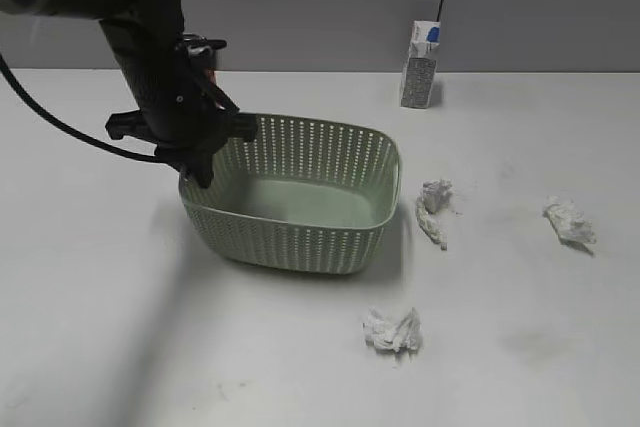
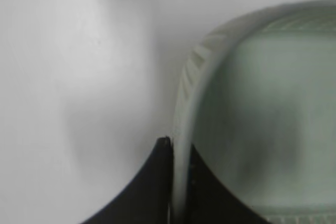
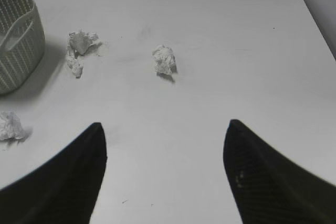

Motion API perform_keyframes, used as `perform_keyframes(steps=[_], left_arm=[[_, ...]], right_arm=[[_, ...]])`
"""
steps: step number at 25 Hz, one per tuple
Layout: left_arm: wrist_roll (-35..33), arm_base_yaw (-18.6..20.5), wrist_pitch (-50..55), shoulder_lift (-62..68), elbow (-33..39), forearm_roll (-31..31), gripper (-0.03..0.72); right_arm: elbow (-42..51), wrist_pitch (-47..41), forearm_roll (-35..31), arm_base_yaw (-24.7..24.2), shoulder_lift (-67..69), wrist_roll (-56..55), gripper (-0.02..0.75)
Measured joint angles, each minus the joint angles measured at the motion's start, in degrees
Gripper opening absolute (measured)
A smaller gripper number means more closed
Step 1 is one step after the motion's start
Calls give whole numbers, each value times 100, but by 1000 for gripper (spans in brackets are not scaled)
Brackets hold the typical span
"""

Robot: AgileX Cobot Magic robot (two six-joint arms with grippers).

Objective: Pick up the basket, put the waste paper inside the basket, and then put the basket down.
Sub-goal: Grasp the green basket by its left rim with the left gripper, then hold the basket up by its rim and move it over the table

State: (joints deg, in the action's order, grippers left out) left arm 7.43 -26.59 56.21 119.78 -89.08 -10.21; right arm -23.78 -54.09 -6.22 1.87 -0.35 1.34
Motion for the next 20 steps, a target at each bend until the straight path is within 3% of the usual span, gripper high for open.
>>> perform_keyframes(steps=[8, 15, 20], left_arm=[[2, 247, 171, -892, 204, 32, 0], [7, 453, -732, -2208, 2170, -54, 0], [2, 453, -959, -2598, 2789, -59, 0]], right_arm=[[0, 0, 0, 0, 0, 0, 524], [-146, 461, 0, 0, 389, 55, 521], [-197, 1406, 0, 0, 1860, 77, 519]])
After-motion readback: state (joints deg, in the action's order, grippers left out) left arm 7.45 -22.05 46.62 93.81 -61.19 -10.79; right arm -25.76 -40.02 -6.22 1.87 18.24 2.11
